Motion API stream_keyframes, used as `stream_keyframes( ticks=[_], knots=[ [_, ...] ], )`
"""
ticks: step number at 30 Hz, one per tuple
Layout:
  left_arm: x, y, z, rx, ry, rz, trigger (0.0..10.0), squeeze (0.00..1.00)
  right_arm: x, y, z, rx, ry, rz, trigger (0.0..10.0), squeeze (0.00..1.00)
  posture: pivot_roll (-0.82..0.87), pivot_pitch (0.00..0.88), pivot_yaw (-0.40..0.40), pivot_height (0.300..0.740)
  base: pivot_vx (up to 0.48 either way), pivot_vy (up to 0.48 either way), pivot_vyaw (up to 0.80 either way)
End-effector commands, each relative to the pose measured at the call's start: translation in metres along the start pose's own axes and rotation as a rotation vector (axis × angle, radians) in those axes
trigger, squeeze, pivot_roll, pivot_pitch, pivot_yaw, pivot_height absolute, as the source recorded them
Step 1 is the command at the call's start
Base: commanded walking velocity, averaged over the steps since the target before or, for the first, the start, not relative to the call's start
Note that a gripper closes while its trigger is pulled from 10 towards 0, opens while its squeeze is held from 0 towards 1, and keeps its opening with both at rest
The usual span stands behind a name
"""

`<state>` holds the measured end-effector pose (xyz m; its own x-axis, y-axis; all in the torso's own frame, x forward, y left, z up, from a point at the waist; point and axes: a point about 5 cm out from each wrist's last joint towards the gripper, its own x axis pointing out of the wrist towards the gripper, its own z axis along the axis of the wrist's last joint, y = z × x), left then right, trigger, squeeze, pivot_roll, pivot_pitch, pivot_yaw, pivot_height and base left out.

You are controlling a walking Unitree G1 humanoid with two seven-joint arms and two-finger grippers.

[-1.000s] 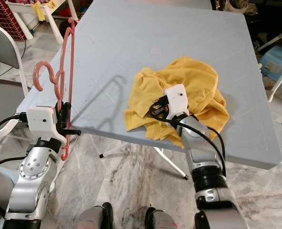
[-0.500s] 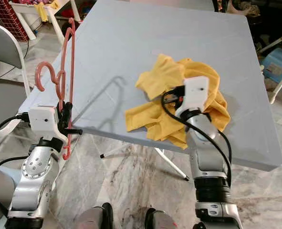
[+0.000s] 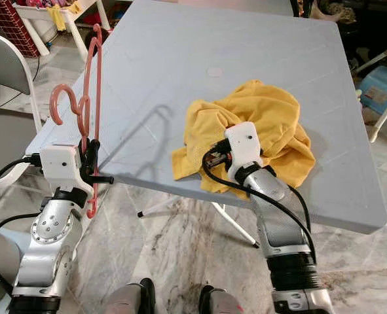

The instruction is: Hang hanger

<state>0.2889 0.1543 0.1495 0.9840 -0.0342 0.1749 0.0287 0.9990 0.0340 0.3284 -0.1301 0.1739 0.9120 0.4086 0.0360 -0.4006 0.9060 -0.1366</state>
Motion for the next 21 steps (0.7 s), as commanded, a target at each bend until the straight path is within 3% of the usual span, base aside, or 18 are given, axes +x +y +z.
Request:
stream_keyframes(
  ticks=[1,2,3,7,8,20,21],
  knots=[
    [-0.0018,-0.0016,-0.0129,-0.008,0.066,-0.011,10.0,0.0,-0.0031,0.0018,0.0014,0.01,0.0,-0.002,0.0,0.0,-0.06,0.175,0.01,0.74,0.0,0.0,0.0],
    [-0.0021,-0.0014,-0.0131,-0.008,0.066,-0.01,10.0,0.0,-0.0043,0.0031,-0.0001,0.041,0.002,-0.016,9.0,0.0,-0.06,0.174,0.01,0.74,0.0,0.0,0.0],
    [-0.0023,-0.0013,-0.0132,-0.007,0.067,-0.009,10.0,0.0,-0.005,0.0033,-0.0007,0.06,0.001,-0.031,10.0,0.0,-0.06,0.175,0.012,0.74,0.0,0.0,0.0],
    [-0.003,-0.0009,-0.0135,-0.006,0.067,-0.01,10.0,0.0,-0.0086,0.0004,-0.0025,0.093,-0.003,-0.091,10.0,0.0,-0.06,0.173,0.014,0.74,0.0,0.0,0.0],
    [-0.0029,-0.0009,-0.0135,-0.006,0.068,-0.011,10.0,0.0,-0.0094,-0.0001,-0.0032,0.11,-0.005,-0.092,10.0,1.0,-0.06,0.173,0.014,0.74,0.0,0.0,0.0],
    [-0.002,0.0003,-0.013,-0.003,0.066,-0.012,10.0,0.0,-0.0103,-0.0018,0.0021,0.146,-0.011,-0.094,10.0,1.0,-0.06,0.174,0.016,0.74,0.0,0.0,0.0],
    [-0.0019,0.0001,-0.0132,-0.003,0.066,-0.011,10.0,0.0,-0.0102,0.0013,0.0023,0.122,-0.004,-0.046,9.5,0.86,-0.06,0.171,0.013,0.74,0.0,0.0,0.0]
  ],
)
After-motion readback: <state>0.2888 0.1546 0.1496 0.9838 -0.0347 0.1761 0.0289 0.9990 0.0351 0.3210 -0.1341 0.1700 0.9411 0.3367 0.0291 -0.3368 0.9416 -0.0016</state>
